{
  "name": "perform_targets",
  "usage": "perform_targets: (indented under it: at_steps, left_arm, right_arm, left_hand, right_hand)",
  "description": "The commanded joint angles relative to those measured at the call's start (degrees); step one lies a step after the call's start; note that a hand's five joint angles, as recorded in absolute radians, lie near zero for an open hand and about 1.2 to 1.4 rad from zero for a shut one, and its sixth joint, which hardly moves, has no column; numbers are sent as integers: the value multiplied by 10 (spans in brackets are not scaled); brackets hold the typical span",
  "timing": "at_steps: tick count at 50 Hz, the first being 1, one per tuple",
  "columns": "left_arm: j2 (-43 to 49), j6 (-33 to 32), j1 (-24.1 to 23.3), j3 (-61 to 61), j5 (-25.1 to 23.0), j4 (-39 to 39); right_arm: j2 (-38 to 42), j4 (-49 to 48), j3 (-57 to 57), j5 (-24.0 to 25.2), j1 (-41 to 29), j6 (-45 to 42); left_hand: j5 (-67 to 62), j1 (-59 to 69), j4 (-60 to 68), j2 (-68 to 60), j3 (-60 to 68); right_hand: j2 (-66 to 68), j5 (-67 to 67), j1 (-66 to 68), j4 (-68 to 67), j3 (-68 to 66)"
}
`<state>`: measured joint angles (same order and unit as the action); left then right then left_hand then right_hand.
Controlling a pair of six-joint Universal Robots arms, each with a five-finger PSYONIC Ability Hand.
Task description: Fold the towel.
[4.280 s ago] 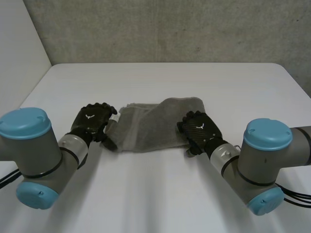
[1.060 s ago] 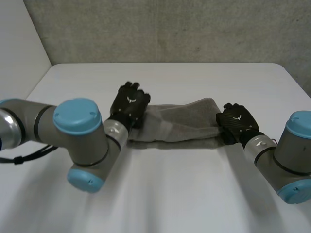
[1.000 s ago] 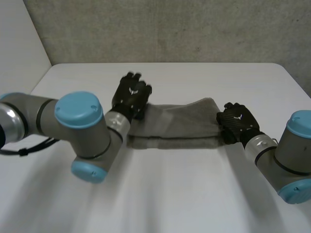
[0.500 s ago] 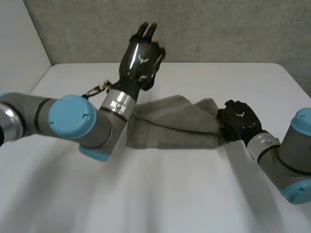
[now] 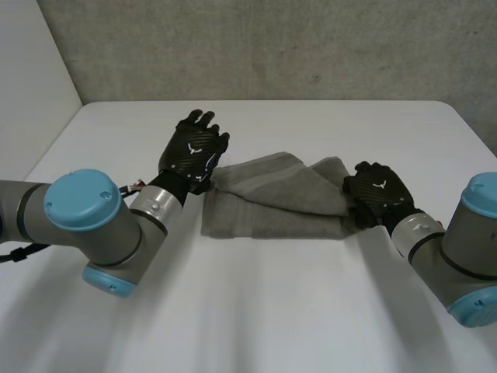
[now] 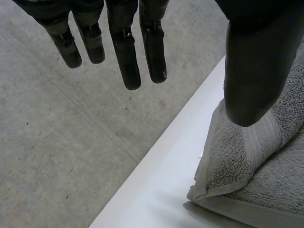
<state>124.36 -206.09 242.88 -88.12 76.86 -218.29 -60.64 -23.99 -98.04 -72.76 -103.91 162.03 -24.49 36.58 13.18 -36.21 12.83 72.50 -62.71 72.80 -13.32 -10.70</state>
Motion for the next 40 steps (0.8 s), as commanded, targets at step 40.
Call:
perform_targets:
  at_steps: [40]
  left_arm:
    - [4, 27, 15, -36, 20, 186]
  right_arm:
    - [-49, 94, -44, 61, 33, -84]
  left_hand:
    - [31, -52, -32, 48, -28]
  right_hand:
    - [-464, 466, -467, 33, 7]
